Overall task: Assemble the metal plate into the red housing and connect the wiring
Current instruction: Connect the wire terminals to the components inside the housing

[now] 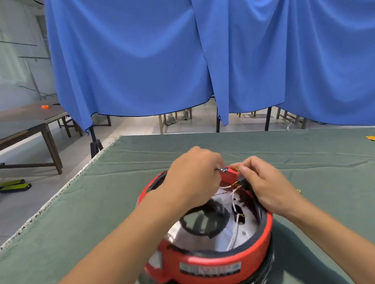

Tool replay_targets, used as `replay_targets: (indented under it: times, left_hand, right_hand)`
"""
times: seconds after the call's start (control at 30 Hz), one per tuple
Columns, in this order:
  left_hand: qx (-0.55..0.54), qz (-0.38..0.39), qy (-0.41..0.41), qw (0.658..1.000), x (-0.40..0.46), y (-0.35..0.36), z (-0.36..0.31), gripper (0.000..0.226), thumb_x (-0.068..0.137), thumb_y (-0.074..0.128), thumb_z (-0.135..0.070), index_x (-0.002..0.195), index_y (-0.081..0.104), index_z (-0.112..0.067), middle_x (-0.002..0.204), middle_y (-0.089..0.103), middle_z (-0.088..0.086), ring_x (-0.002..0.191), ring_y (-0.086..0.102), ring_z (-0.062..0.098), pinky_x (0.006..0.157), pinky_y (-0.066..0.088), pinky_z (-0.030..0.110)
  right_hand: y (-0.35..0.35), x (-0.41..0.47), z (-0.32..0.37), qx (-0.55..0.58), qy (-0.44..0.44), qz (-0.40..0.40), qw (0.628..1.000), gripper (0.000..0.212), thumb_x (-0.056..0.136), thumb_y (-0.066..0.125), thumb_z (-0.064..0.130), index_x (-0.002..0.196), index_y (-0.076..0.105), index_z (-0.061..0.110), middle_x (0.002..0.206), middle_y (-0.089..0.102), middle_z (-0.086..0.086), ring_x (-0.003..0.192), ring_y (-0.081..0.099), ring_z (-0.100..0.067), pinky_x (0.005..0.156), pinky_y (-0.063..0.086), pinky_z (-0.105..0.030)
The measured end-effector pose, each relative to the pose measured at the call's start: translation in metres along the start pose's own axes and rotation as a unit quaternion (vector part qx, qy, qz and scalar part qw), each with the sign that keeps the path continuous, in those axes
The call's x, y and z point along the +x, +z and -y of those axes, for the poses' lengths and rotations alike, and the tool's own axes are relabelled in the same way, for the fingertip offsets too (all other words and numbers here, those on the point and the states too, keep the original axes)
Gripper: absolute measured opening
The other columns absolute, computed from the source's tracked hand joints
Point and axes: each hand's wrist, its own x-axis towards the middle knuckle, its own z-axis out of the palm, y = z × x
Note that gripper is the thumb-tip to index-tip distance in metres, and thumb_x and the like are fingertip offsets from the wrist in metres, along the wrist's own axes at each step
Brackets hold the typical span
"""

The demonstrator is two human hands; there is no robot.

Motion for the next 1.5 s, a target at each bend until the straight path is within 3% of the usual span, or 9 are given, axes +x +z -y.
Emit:
replay_targets:
  times: [0.1, 0.3, 0.47, 0.53, 0.7, 1.0, 1.13, 1.27, 1.5]
  left_hand:
    - [-0.081, 0.052, 0.005, 0.995, 0.005, 0.002, -0.001, 0.024, 0.088, 0.052, -0.016, 0.099, 0.073, -0.023, 0.096, 0.072, 0.002, 0.091, 0.062, 0.023, 0.08, 0.051, 0.038]
    - [-0.124, 0.09, -0.07, 0.986, 0.001, 0.01, 0.014, 0.027, 0.083, 0.052, -0.009, 0.081, 0.076, -0.019, 0.073, 0.069, 0.003, 0.062, 0.057, 0.016, 0.06, 0.049, 0.026]
    - [-0.148, 0.06, -0.12, 0.98, -0.003, 0.014, 0.027, 0.022, 0.079, 0.057, -0.009, 0.074, 0.073, -0.023, 0.063, 0.063, -0.014, 0.062, 0.058, 0.001, 0.055, 0.044, 0.016]
    - [-0.145, 0.063, -0.116, 0.981, -0.003, 0.015, 0.026, 0.019, 0.08, 0.059, -0.012, 0.073, 0.072, -0.024, 0.061, 0.062, -0.016, 0.06, 0.057, -0.003, 0.052, 0.04, 0.009]
    - [-0.14, 0.008, -0.087, 0.986, -0.006, 0.017, 0.019, 0.015, 0.083, 0.062, -0.016, 0.072, 0.068, -0.025, 0.071, 0.064, -0.014, 0.07, 0.061, 0.004, 0.063, 0.046, 0.02]
    - [-0.019, 0.007, -0.07, 0.997, -0.005, 0.022, -0.003, 0.016, 0.083, 0.067, -0.031, 0.072, 0.058, -0.024, 0.081, 0.058, -0.004, 0.085, 0.059, 0.02, 0.071, 0.047, 0.032]
    - [0.017, 0.015, -0.077, 0.997, -0.002, 0.026, -0.007, 0.019, 0.086, 0.062, -0.028, 0.076, 0.067, -0.012, 0.088, 0.061, 0.005, 0.086, 0.058, 0.027, 0.071, 0.048, 0.036]
    - [0.006, 0.013, -0.076, 0.997, -0.002, 0.024, -0.008, 0.014, 0.085, 0.061, -0.021, 0.077, 0.07, -0.013, 0.086, 0.062, 0.005, 0.084, 0.059, 0.026, 0.071, 0.049, 0.036]
    - [0.006, 0.023, -0.093, 0.995, -0.001, 0.025, -0.007, 0.014, 0.086, 0.063, -0.023, 0.076, 0.07, -0.016, 0.085, 0.064, 0.005, 0.083, 0.06, 0.025, 0.07, 0.05, 0.034]
  right_hand:
    - [0.004, 0.003, 0.002, 0.025, -0.025, 0.037, 0.999, 0.025, 0.099, 0.045, 0.01, 0.077, 0.052, 0.021, 0.098, 0.068, 0.016, 0.097, 0.061, -0.005, 0.084, 0.044, -0.023]
    - [0.016, 0.012, 0.008, 0.082, -0.028, 0.073, 0.994, 0.02, 0.1, 0.044, 0.014, 0.083, 0.055, 0.014, 0.103, 0.071, 0.005, 0.094, 0.063, -0.003, 0.084, 0.046, -0.022]
    - [0.023, 0.02, 0.006, 0.122, -0.001, 0.077, 0.99, 0.02, 0.101, 0.043, 0.015, 0.091, 0.058, 0.005, 0.103, 0.071, 0.002, 0.098, 0.064, -0.004, 0.087, 0.048, -0.02]
    - [0.024, 0.022, 0.003, 0.127, 0.013, 0.071, 0.989, 0.021, 0.1, 0.043, 0.015, 0.088, 0.058, 0.008, 0.104, 0.071, -0.002, 0.099, 0.065, -0.012, 0.092, 0.049, -0.031]
    - [0.027, 0.022, -0.001, 0.139, 0.05, 0.049, 0.988, 0.023, 0.099, 0.045, 0.017, 0.083, 0.06, 0.013, 0.101, 0.071, -0.007, 0.099, 0.064, -0.026, 0.095, 0.046, -0.049]
    - [0.026, 0.019, 0.003, 0.124, 0.049, 0.032, 0.991, 0.023, 0.098, 0.046, 0.015, 0.078, 0.058, 0.016, 0.092, 0.068, -0.005, 0.095, 0.062, -0.026, 0.088, 0.046, -0.038]
    - [0.024, 0.02, 0.005, 0.088, 0.038, 0.046, 0.994, 0.023, 0.098, 0.046, 0.015, 0.076, 0.053, 0.016, 0.096, 0.066, -0.018, 0.093, 0.059, -0.033, 0.086, 0.045, -0.041]
    - [0.022, 0.021, 0.005, 0.036, 0.026, 0.067, 0.997, 0.027, 0.099, 0.045, 0.018, 0.072, 0.049, 0.021, 0.077, 0.057, 0.001, 0.079, 0.051, -0.018, 0.077, 0.042, -0.036]
    - [0.021, 0.021, 0.006, 0.021, 0.021, 0.066, 0.997, 0.027, 0.099, 0.044, 0.019, 0.072, 0.048, 0.021, 0.079, 0.057, 0.003, 0.081, 0.052, -0.018, 0.076, 0.041, -0.034]
